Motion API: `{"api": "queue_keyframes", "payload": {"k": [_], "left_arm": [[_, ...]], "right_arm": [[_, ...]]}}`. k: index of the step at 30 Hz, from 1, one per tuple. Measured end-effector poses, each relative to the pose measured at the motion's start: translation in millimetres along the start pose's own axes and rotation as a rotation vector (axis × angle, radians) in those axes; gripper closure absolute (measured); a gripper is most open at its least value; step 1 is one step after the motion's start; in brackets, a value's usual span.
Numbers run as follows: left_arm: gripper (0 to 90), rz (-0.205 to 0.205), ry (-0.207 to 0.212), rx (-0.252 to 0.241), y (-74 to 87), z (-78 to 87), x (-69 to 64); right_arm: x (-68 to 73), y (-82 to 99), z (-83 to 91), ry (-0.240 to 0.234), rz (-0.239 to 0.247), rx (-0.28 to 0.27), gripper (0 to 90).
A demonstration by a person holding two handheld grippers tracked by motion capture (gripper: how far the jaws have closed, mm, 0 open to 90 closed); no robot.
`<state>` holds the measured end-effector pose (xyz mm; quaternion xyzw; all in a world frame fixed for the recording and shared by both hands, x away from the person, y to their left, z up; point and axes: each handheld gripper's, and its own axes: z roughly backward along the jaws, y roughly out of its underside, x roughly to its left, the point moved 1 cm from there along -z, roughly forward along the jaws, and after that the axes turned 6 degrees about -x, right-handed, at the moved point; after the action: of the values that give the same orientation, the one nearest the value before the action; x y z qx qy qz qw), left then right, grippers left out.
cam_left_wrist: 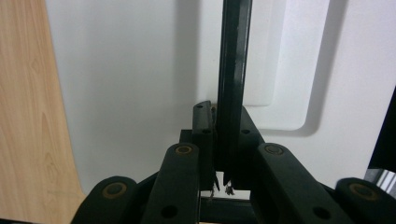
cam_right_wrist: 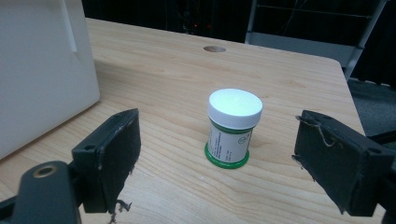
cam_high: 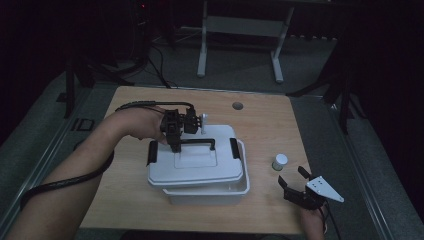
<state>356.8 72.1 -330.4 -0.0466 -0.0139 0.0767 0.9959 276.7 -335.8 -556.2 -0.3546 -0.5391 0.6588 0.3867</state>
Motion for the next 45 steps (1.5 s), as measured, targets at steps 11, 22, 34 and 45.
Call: {"api": "queue_keyframes", "payload": {"k": [11,22,34,45], "left_arm": [[83.3,0.044,-0.018,-0.013,30.1,5.2,1.7],[83.3,0.117,-0.027,-0.029,70.0,7.4,3.9],[83.3,0.196,-0.031,-0.040,111.2,4.6,3.3],[83.3,0.319,-0.056,-0.066,170.9,11.9,-1.0]], "right_arm": [[0.2,-0.1,-0.4,0.002,0.003,0.003,14.4],[0.6,-0.2,-0.8,0.005,0.005,0.005,14.4],[0.4,-0.2,-0.8,0.005,0.002,0.006,14.4],[0.7,-0.2,-1.1,0.005,0.006,0.007,14.5]]}}
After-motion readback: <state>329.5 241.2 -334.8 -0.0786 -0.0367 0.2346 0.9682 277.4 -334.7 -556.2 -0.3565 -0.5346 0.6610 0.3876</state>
